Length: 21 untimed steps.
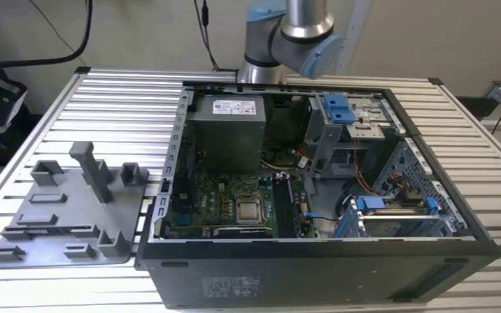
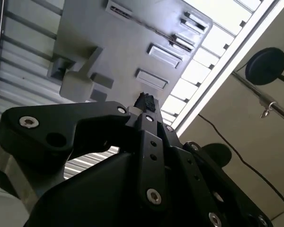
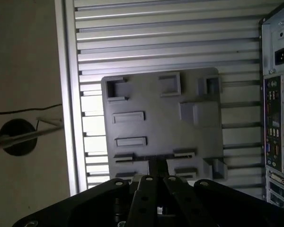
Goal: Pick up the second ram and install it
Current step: 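Reach for the second ram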
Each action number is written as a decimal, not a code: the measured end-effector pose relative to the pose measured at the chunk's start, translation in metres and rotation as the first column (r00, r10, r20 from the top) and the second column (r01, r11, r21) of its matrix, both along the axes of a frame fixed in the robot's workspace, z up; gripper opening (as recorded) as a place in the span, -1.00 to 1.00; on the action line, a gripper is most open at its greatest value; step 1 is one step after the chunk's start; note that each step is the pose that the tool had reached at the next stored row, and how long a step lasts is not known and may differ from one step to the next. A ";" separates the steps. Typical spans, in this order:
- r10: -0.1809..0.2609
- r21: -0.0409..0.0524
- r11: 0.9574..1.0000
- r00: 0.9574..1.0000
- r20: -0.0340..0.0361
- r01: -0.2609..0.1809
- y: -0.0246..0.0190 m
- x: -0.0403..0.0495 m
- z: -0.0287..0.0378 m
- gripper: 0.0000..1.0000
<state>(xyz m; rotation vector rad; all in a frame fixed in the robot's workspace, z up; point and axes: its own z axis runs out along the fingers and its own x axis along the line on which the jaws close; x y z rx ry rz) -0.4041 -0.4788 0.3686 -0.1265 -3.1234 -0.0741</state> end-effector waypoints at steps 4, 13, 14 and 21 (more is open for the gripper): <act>-0.001 0.000 1.000 1.000 0.000 0.001 -0.0121 0.0000 -0.0005 -0.79; 0.024 0.000 1.000 1.000 0.015 -0.024 -0.0237 -0.0005 -0.0036 -0.79; 0.042 0.000 0.999 0.999 0.016 -0.042 -0.0237 -0.0005 -0.0040 -0.79; 0.084 0.000 0.996 0.996 0.013 -0.084 -0.0237 -0.0008 -0.0047 -0.79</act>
